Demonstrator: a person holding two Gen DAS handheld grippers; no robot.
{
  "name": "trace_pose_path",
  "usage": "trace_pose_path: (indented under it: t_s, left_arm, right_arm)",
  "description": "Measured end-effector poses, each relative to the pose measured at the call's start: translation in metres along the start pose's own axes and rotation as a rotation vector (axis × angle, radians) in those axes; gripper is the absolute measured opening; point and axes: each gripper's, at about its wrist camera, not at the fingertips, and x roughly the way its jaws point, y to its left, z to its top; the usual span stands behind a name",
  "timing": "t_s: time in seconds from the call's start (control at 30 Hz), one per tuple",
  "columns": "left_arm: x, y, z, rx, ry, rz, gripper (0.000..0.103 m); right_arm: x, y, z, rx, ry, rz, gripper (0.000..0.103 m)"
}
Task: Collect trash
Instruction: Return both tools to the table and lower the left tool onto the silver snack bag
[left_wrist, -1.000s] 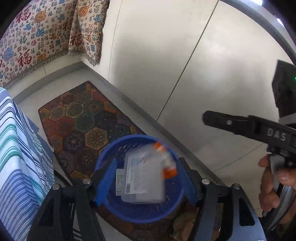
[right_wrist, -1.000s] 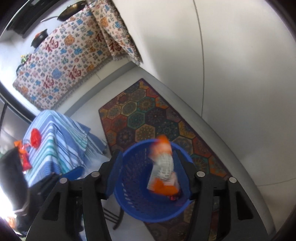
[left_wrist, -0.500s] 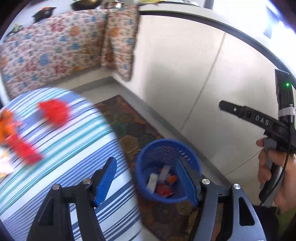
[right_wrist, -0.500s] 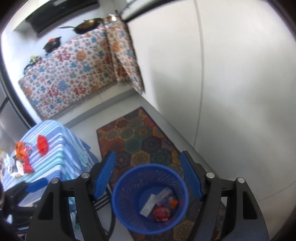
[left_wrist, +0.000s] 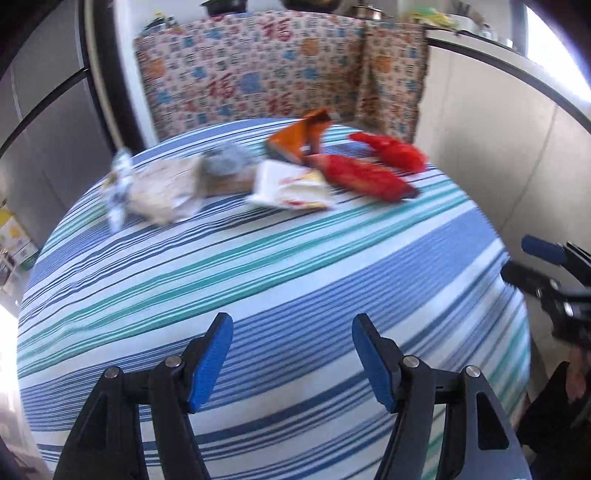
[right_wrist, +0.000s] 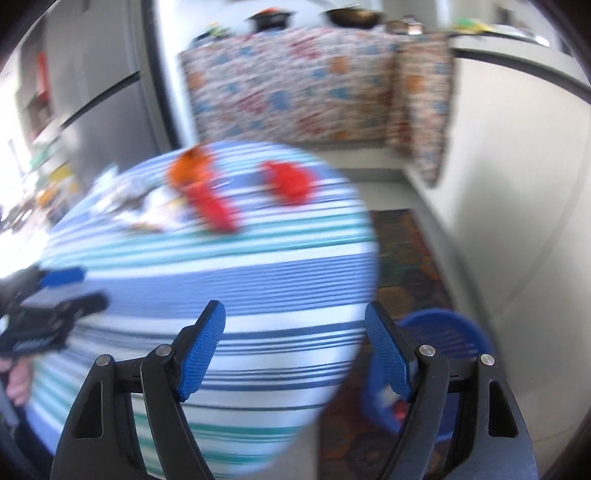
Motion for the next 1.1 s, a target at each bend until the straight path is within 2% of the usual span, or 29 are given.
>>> trace_pose_path:
  t_s: [0.1,0.3,0.37,0.57,0.67,0.77,0.87,1.0,1.03,1.1]
  left_arm:
    - [0.002,0.034,-0.007,-0.034,0.007,0.032,0.068]
    - [0.017,0.07,-0.008,-0.09,0.032,0.083,0.069]
    - [0.019,0.078,-0.011,-0.104,0.027,0.075,0.073]
    - [0.024,0.092,-0.012,-0.116,0.019,0.069,0.094]
    - [0.028,0.099,-0.008,-0.113,0.025,0.068,0.096]
    - [0.034,0.111,-0.001,-0.116,0.026,0.072,0.096]
    - [0.042,0.139,0.009,-0.156,0.021,0.095,0.096]
    - [0.057,0.17,0.027,-0.177,0.014,0.089,0.094]
    - [0.06,0.175,0.032,-0.176,0.009,0.084,0.092]
    - [0.068,0.181,0.044,-0.161,0.0,0.083,0.082]
  right_arm:
    - [0.013,0.043,0.0,-0.056,0.058,0.043,0.082]
    - [0.057,0.092,0.007,-0.083,0.145,0.026,0.084]
    - [0.07,0.1,0.008,-0.092,0.158,0.007,0.084]
    - [0.084,0.11,0.014,-0.065,0.15,-0.03,0.095]
    - [0.086,0.11,0.015,-0.06,0.155,-0.039,0.098]
    - [0.088,0.11,0.016,-0.054,0.16,-0.046,0.101]
    - [0.089,0.109,0.017,-0.049,0.163,-0.05,0.102]
    - [0.089,0.109,0.017,-0.048,0.164,-0.051,0.102]
    - [0.089,0.109,0.017,-0.047,0.164,-0.051,0.102]
    - [0.089,0.109,0.017,-0.047,0.165,-0.054,0.103]
